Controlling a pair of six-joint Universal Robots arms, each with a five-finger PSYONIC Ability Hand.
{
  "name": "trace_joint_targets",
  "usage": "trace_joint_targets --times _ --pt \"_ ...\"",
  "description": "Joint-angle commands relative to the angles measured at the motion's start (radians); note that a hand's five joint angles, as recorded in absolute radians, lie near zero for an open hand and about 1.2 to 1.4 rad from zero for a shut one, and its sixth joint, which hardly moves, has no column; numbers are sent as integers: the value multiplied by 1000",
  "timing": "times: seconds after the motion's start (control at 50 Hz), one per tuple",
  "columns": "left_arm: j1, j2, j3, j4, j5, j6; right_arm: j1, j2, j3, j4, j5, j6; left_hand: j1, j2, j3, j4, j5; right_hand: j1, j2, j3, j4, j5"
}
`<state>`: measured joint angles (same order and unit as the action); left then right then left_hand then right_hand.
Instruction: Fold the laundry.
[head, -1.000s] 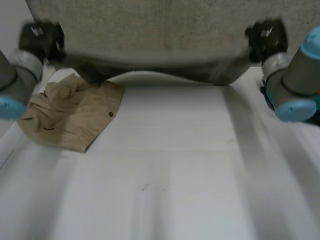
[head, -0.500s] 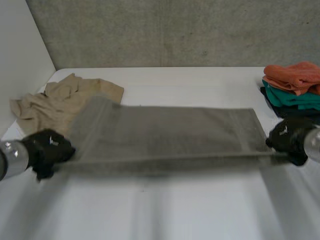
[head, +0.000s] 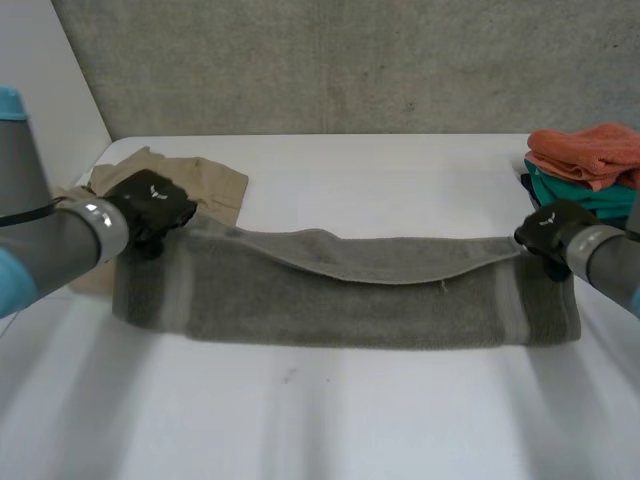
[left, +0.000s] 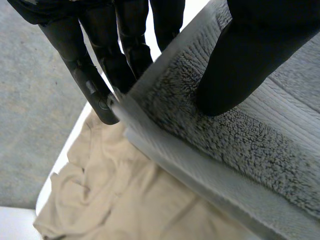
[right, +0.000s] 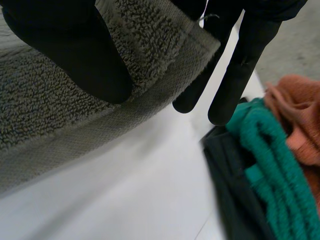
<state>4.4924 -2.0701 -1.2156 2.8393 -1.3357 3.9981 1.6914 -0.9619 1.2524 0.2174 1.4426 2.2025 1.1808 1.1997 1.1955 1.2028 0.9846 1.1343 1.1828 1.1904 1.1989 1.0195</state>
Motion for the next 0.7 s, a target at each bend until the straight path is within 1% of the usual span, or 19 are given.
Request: trace_joint_targets --times 0.02,0.12,0.22,0.3,0.32,0.34,0.36,0.4,0.42,0.44,0.46,0.5,0.54,0.6,0.7 --pt "-62 -205 272 -9 -100 -33 68 132 -165 -102 71 60 215 197 201 193 237 262 213 206 197 202" --pt "-84 -333 442 -47 -169 -28 105 235 -286 -121 123 59 215 197 201 193 237 262 213 206 197 202" --pt "-91 -429 573 -84 -223 -24 114 301 -370 -128 179 54 215 197 201 193 237 262 213 206 197 202" --pt "-99 -469 636 -123 -238 -33 125 344 -407 -128 200 37 215 197 201 193 237 262 213 206 197 202" --pt "-102 -475 643 -127 -235 -34 129 353 -412 -128 205 31 18 -1 3 -4 40 -23 -72 -79 -88 -83" --pt "-110 -481 654 -132 -232 -36 142 365 -419 -130 215 13 -420 -439 -435 -442 -398 -491 -540 -547 -556 -551" --pt "-114 -481 657 -130 -232 -36 146 371 -424 -131 226 7 -500 -519 -514 -522 -478 -499 -547 -555 -563 -558" --pt "-121 -481 663 -126 -234 -36 151 379 -433 -136 254 -4 -541 -560 -556 -563 -520 -580 -629 -636 -645 -640" --pt "-121 -479 665 -117 -244 -39 152 382 -442 -145 289 -4 -742 -761 -757 -764 -721 -883 -932 -939 -948 -943" --pt "-121 -478 665 -112 -250 -42 154 382 -441 -150 307 -1 -913 -932 -927 -935 -891 -960 -1008 -1016 -1024 -1019" --pt "-122 -473 662 -107 -258 -45 155 382 -441 -154 326 3 -1006 -1025 -1021 -1028 -985 -960 -1008 -1016 -1024 -1019" --pt "-125 -461 653 -100 -281 -57 159 378 -438 -165 357 19 -1006 -1025 -1021 -1028 -985 -960 -1008 -1016 -1024 -1019" --pt "-128 -450 642 -95 -293 -66 163 370 -432 -162 364 29 -1006 -1025 -1021 -1028 -985 -960 -1008 -1016 -1024 -1019" --pt "-128 -420 617 -90 -303 -92 168 342 -403 -161 360 57 -1006 -1025 -1021 -1028 -985 -960 -1008 -1016 -1024 -1019" --pt "-119 -351 548 -78 -292 -145 172 276 -323 -167 344 98 -1006 -1025 -1021 -1028 -985 -960 -1008 -1016 -1024 -1019"
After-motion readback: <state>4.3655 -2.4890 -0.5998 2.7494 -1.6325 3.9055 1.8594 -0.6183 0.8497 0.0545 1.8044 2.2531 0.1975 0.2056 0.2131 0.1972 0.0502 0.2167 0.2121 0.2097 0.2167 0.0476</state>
